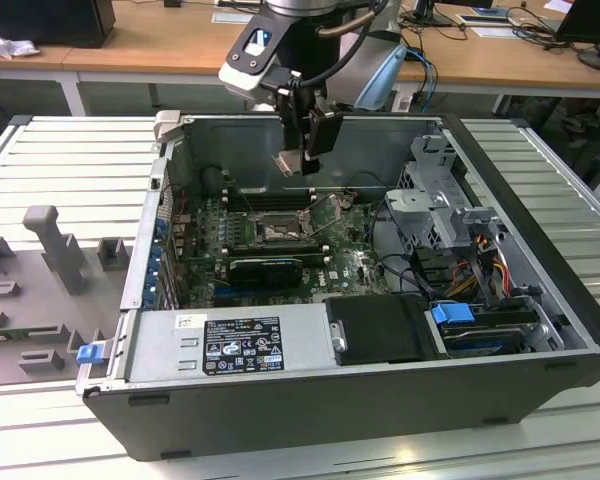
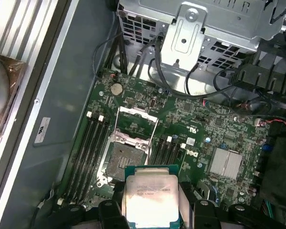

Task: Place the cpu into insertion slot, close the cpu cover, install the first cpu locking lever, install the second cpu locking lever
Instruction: 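Place the cpu into insertion slot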

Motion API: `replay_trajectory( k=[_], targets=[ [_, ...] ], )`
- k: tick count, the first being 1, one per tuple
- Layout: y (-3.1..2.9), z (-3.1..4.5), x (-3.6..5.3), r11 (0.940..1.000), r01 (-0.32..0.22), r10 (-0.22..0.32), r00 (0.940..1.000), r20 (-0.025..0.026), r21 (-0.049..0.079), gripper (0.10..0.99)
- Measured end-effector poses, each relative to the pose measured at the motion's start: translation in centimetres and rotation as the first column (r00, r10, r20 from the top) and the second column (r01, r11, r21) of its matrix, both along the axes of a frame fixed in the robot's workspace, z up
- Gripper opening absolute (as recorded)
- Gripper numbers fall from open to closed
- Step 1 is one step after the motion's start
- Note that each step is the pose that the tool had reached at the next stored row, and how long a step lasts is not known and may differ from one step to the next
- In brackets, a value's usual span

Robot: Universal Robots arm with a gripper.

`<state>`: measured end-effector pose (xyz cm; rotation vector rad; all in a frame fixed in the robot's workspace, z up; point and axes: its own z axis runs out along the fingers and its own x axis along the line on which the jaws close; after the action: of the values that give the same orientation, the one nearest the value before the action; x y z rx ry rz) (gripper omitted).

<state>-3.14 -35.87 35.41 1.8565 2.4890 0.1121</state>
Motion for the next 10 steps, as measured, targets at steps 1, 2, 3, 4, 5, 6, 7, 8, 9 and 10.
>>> replay_trajectory(
  k=[1,2,3,4,5,6,7,8,9,10],
  targets=[
    [0.0,-0.03,0.0,0.9999,0.017,-0.017,0.9999,-0.0001,-0.002,0.529],
    [0.0,-0.08,0.0,0.9994,0.036,-0.036,0.9994,0.0,-0.003,0.529],
    [-0.01,-0.12,0.0,0.9988,0.049,-0.049,0.9988,0.0,-0.004,0.529],
    [0.0,-0.21,0.0,0.9966,0.083,-0.083,0.9966,0.0,-0.004,0.529],
    [0.0,-0.29,0.0,0.9939,0.11,-0.11,0.9939,0.0,-0.005,0.529],
    [0.0,-0.34,0.0,0.9919,0.127,-0.127,0.9919,0.0,-0.005,0.529],
    [0.0,-0.4,0.0,0.9897,0.143,-0.143,0.9897,0.0,-0.005,0.529],
    [0.0,-0.46,0.0,0.9868,0.162,-0.162,0.9868,0.0,-0.005,0.529],
    [0.0,-0.51,0.0,0.9836,0.18,-0.18,0.9836,0.0001,-0.005,0.529],
    [0.0,-0.58,0.0,0.9779,0.209,-0.209,0.9779,0.0001,-0.005,0.529]
  ],
)
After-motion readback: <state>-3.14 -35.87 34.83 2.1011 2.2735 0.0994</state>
